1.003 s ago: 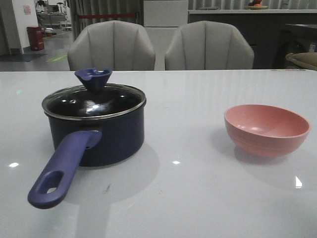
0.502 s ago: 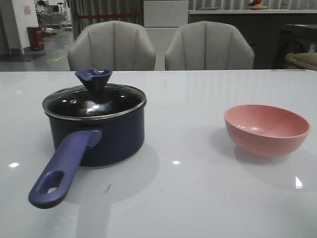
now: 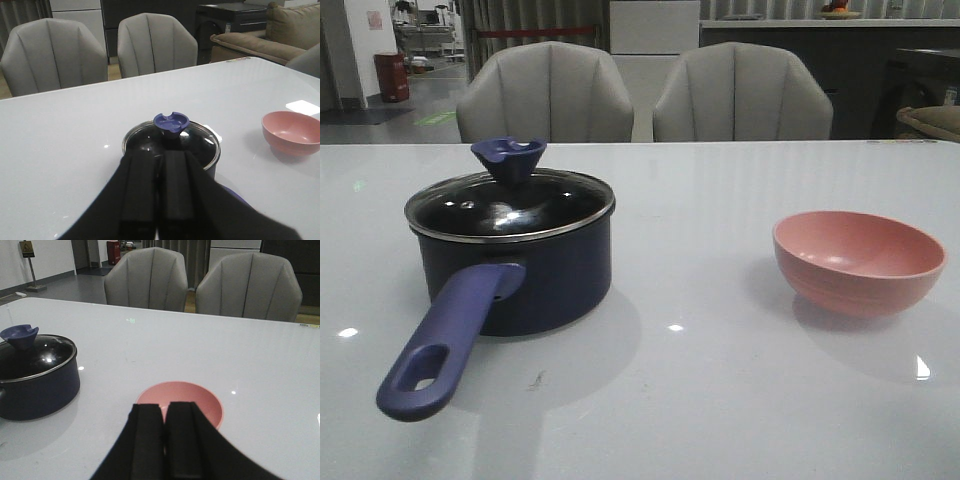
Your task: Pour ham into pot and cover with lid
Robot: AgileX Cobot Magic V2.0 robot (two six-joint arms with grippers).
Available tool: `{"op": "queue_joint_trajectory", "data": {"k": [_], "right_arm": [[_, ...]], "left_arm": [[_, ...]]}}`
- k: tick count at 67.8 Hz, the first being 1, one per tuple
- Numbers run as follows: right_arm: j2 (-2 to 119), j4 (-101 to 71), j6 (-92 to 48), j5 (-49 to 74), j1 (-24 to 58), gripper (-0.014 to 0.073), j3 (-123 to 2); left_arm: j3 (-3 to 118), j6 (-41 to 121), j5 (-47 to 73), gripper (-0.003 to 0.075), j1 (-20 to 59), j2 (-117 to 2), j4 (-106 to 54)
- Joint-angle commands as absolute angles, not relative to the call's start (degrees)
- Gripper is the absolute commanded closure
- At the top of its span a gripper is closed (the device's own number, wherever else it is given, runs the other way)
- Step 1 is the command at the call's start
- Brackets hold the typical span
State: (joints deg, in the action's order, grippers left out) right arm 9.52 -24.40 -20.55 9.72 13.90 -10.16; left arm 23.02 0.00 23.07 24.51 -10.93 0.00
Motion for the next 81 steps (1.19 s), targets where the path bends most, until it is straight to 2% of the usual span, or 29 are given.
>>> {"op": "queue_joint_trajectory", "data": {"k": [1, 29, 33, 46, 53, 65, 81], "right_arm": [[10.0, -24.8, -21.2, 5.6, 13.9, 0.0445, -11.7], [10.0, -24.8, -21.2, 5.6, 13.9, 0.0445, -11.7], [10.0, -24.8, -21.2, 5.6, 13.9, 0.0445, -11.7], [10.0, -24.8, -21.2, 5.6, 13.9, 0.0445, -11.7], [10.0, -24.8, -21.2, 5.6, 13.9, 0.0445, -11.7], [10.0, -24.8, -21.2, 5.6, 13.9, 0.0445, -11.7], [10.0, -24.8, -21.2, 5.8, 13.9, 0.0445, -11.7]], "left_arm": [[24.5, 0.0, 18.2, 0.0607, 24.8, -11.5, -0.4], [22.3, 0.0, 16.1, 0.0607, 24.3, -11.5, 0.9], [20.3, 0.0, 14.4, 0.0607, 21.6, -11.3, 1.1], [11.4, 0.0, 4.2, 0.0607, 5.8, -8.9, -1.6], [6.4, 0.0, -1.4, 0.0607, 1.0, -5.1, -1.5], [0.6, 0.0, -2.6, 0.0607, -0.8, 1.6, 0.0], [-1.4, 0.0, -2.9, 0.0607, -0.6, 1.3, 0.0]]}}
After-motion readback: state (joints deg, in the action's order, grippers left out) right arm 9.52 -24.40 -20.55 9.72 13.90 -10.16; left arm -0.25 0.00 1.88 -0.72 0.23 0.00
